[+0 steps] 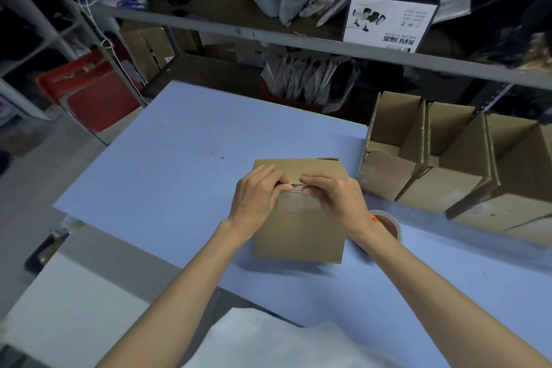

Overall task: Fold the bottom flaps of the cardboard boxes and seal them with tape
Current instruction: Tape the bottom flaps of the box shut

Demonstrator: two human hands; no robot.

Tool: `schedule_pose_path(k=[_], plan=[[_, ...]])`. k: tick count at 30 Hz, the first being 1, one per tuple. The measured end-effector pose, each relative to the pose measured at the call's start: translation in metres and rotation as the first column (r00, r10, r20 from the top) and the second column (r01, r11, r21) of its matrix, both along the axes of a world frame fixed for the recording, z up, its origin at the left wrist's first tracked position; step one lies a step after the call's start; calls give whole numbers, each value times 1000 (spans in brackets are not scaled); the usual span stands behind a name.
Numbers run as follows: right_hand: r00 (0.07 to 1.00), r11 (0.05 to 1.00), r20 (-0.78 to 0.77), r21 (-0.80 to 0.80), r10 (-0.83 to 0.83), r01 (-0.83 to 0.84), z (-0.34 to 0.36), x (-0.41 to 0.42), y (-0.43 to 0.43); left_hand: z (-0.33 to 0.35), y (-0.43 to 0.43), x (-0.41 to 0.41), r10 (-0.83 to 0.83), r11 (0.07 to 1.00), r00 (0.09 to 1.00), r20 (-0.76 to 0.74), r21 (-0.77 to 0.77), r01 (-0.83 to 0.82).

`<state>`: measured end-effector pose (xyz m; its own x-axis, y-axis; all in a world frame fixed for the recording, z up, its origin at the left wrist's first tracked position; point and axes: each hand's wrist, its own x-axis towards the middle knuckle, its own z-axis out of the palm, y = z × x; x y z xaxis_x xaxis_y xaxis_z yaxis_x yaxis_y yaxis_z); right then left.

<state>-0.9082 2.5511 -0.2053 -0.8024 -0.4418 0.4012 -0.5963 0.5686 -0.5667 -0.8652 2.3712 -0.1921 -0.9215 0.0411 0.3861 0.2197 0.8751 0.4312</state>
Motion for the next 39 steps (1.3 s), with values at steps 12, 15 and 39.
schedule_pose_path(k=[12,15,39], plan=[[982,931,99,314,162,-185,2,-6,19,-21,1,9,-15,991,995,103,131,1],[1000,965,-10,262,8,-5,1,-1,5,-20,-4,4,-54,990,989,139,134,36],[804,922,593,-289,-39,257,-15,0,60,9,-21,-16,10,792,975,222,594,-143]])
